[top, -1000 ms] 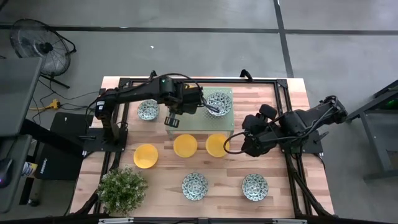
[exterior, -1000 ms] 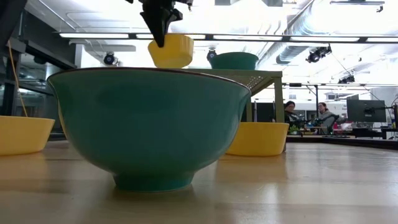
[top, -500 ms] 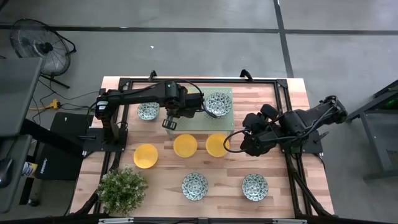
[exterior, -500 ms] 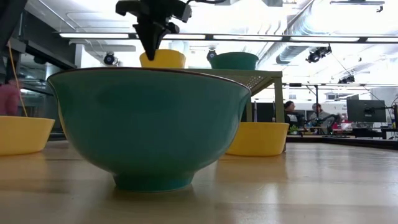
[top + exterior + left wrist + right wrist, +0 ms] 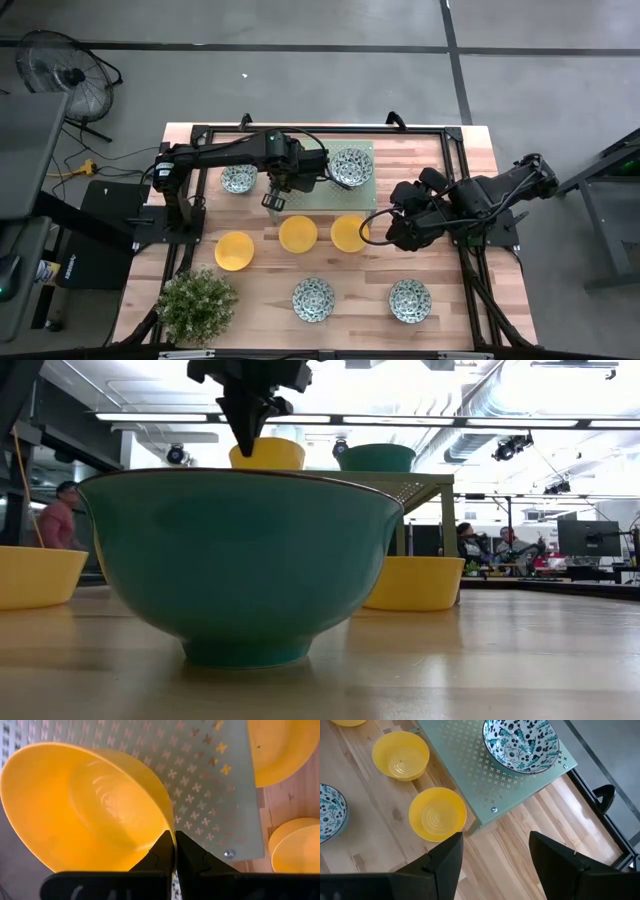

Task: Pick & Place Mini bowls
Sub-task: Put the yellow bowl on the shelf

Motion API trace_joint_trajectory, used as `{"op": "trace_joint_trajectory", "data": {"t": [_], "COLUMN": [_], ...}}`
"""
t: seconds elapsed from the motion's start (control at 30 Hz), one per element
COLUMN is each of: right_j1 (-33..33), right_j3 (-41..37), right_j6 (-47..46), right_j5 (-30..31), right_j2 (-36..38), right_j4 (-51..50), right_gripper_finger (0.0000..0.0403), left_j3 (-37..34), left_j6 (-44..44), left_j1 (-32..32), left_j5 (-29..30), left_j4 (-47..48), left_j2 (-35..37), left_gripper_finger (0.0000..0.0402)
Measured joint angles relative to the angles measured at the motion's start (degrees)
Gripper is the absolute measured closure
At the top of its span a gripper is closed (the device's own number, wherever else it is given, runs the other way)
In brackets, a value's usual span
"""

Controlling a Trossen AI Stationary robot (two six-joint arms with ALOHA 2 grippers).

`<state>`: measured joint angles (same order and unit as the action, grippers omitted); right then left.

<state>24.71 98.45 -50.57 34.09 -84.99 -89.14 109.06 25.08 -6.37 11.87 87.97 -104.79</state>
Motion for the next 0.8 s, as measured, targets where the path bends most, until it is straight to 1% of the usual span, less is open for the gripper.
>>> {"op": "trace_joint_trajectory", "data": {"t": [0.13, 0.23, 0.43, 0.7, 0.8], "right_j1": [0.0, 0.0, 0.0, 0.0, 0.0], "right_j3": [0.0, 0.0, 0.0, 0.0, 0.0], "right_j6": [0.0, 0.0, 0.0, 0.3, 0.5], "right_j5": [0.0, -0.2, -0.6, -1.6, -1.6], "right_j2": [0.0, 0.0, 0.0, 0.0, 0.0], "right_j4": [0.0, 0.0, 0.0, 0.0, 0.0], "right_gripper_finger": [0.0187, 0.0187, 0.0187, 0.0187, 0.0187], "left_j3": [0.0, 0.1, 0.1, 0.9, 2.4], "left_j6": [1.3, 1.8, 3.0, 3.6, 4.9], "left_j1": [0.0, 0.0, 0.0, 0.0, 0.0], "left_j5": [-0.6, -0.5, 1.7, 1.3, 0.1], "left_j4": [-0.9, -1.2, -0.6, -0.5, -0.4], "left_j2": [-0.1, -2.1, -3.2, -3.3, -3.4], "left_gripper_finger": [0.0397, 0.0396, 0.0395, 0.0394, 0.0383]}}
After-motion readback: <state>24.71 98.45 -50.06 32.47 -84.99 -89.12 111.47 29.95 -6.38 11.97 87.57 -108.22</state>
